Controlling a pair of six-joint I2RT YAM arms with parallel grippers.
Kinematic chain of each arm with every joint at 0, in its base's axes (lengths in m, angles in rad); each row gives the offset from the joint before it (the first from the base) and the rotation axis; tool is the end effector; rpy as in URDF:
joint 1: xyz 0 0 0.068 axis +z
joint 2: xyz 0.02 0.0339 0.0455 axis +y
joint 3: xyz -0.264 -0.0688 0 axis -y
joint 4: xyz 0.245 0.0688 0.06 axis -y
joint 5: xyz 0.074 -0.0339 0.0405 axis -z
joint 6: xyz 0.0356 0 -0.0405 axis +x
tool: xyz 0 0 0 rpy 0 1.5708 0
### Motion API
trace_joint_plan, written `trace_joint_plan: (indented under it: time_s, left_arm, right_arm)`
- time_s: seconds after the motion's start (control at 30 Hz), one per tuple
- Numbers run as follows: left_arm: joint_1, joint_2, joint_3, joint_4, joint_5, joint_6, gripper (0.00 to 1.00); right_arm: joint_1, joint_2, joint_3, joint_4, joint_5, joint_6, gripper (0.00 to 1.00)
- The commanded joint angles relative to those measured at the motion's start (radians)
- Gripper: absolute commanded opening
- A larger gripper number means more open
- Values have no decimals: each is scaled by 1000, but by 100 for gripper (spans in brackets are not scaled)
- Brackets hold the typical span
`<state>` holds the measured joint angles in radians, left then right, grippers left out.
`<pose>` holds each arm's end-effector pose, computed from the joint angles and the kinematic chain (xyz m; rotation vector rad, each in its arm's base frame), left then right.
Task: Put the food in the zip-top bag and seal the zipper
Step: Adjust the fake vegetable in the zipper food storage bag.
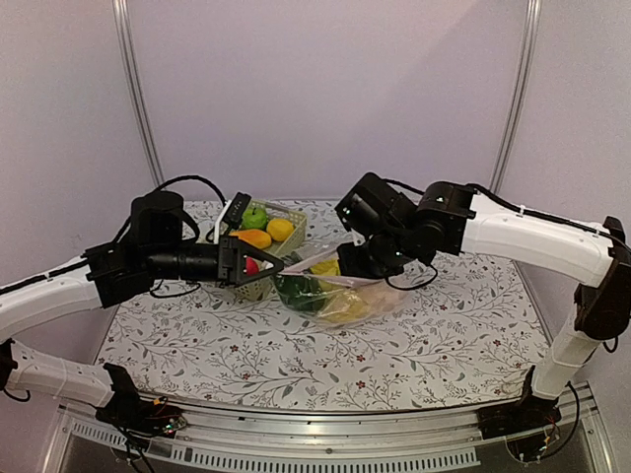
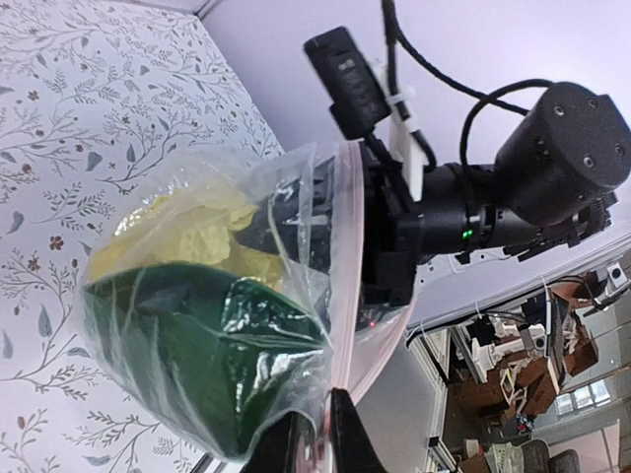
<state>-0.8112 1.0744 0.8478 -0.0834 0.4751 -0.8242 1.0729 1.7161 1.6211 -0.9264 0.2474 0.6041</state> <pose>0.1584 -0.1904 0.3168 0.3632 2.1366 -1.4896 0.1817 0.3161 0.3187 -0.5106 2.5268 0.3258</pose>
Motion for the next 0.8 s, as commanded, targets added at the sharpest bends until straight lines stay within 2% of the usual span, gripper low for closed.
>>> trace_joint_plan:
  time_s: [0.0,0.2,0.27,0.33,0.4,0.5,0.6,0.77]
  left_arm:
    - [54,-90,-42,-78,-106,0,1]
    - [56,-71,-19,-44,2,-1,4]
    - [51,-40,-4,-33,38,-3,4]
    - [43,-12,14,-27,51,0,4]
    - [32,13,30,-19,55,7,4]
    - [26,40,56,-21,54,23,4]
    - [29,54,84,-42,36,52,4]
    - [45,71,119,-62,34,73,4]
  right_arm:
    - [-17,-153,-46,23,6,35,0]
    - [-16,-169,-58,40,-64,23,0]
    - [-15,-156,-52,53,-95,14,4]
    - [-10,-141,-39,60,-111,6,16]
    - [2,-126,-15,54,-117,-13,38]
    - [45,-108,37,28,-109,-58,58]
    - [74,-114,73,16,-107,-102,68]
    - [82,-198,61,15,-154,-126,75]
